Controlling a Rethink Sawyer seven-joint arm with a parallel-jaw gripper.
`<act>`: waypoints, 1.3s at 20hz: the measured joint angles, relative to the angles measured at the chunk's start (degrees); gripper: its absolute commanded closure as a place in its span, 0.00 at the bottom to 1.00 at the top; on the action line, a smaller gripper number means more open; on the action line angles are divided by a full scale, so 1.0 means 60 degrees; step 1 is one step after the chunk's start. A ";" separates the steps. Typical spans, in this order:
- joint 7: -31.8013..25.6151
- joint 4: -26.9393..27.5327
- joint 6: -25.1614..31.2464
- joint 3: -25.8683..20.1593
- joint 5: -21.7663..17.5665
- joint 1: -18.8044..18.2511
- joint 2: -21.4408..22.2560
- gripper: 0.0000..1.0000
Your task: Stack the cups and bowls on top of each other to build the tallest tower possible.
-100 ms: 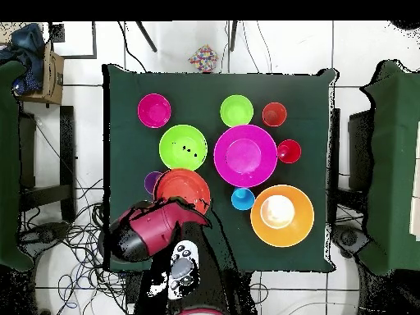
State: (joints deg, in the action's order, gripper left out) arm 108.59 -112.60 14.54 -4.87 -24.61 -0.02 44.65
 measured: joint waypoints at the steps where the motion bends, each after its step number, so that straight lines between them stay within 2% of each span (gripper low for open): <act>1: 0.0000 0.0000 -0.0031 0.0063 0.0000 0.0032 -0.0073 1.00; 9: 0.0000 0.0003 -0.0460 0.0507 0.0001 0.0171 -0.0599 1.00; 26: 0.0000 0.0006 -0.0810 0.0970 -0.0233 0.0231 -0.0791 1.00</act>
State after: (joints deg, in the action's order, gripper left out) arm 108.59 -112.56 9.68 0.95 -26.01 1.36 39.91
